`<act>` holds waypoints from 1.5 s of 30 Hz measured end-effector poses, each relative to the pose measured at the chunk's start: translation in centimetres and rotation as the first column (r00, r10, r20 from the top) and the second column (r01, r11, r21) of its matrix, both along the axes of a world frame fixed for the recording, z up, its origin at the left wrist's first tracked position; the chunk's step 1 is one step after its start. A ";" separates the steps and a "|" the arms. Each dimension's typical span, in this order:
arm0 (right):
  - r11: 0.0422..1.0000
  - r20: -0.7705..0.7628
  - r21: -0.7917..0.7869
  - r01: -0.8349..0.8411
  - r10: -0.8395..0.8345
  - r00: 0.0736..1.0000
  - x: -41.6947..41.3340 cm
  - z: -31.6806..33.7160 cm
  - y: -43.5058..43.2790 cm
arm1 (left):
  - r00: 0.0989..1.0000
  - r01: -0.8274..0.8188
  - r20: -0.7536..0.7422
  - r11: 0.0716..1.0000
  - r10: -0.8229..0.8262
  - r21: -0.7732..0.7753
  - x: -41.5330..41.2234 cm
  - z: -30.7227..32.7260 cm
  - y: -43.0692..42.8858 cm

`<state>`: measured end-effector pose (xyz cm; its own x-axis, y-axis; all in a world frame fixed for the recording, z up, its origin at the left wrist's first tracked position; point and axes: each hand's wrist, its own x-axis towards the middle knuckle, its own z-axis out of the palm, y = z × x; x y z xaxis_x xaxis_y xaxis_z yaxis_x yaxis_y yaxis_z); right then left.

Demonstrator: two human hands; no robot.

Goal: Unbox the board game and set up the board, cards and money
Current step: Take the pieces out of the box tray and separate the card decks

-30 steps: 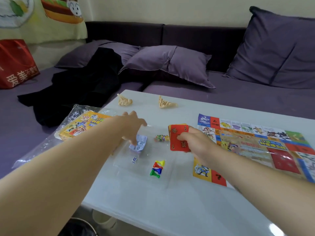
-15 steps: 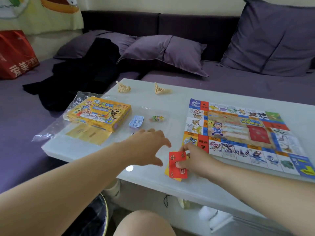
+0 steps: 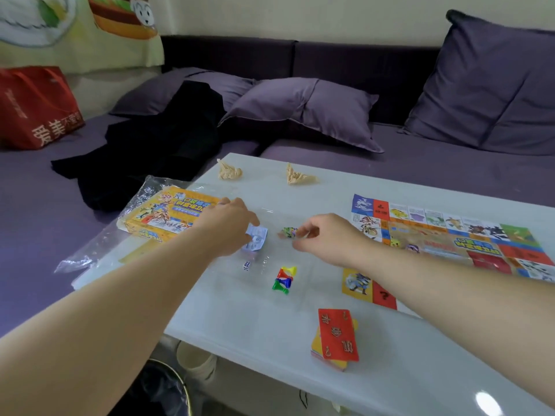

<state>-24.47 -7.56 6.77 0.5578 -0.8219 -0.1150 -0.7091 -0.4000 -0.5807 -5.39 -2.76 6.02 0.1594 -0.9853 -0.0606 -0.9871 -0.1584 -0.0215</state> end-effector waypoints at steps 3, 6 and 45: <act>0.982 -0.286 -0.096 -0.160 0.127 0.950 2.3 -0.5 -2.0 | 0.999 0.039 0.032 0.995 -0.042 0.095 0.5 -0.2 -2.1; 0.968 -0.390 -0.117 -0.220 0.159 0.907 3.2 -1.4 -3.1 | 0.995 0.066 0.057 0.975 -0.080 0.212 0.6 -0.2 -3.8; 0.982 -0.184 -0.152 -0.109 0.080 0.980 4.4 -3.3 -4.9 | 0.983 0.150 -0.122 0.981 -0.135 0.123 2.4 -1.4 -2.9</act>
<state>-20.05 -12.50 3.45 0.6164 -0.7823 -0.0896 -0.7492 -0.5477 -0.3723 -2.97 -5.68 4.60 0.0029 -0.9796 -0.2008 -0.9966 -0.0193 0.0801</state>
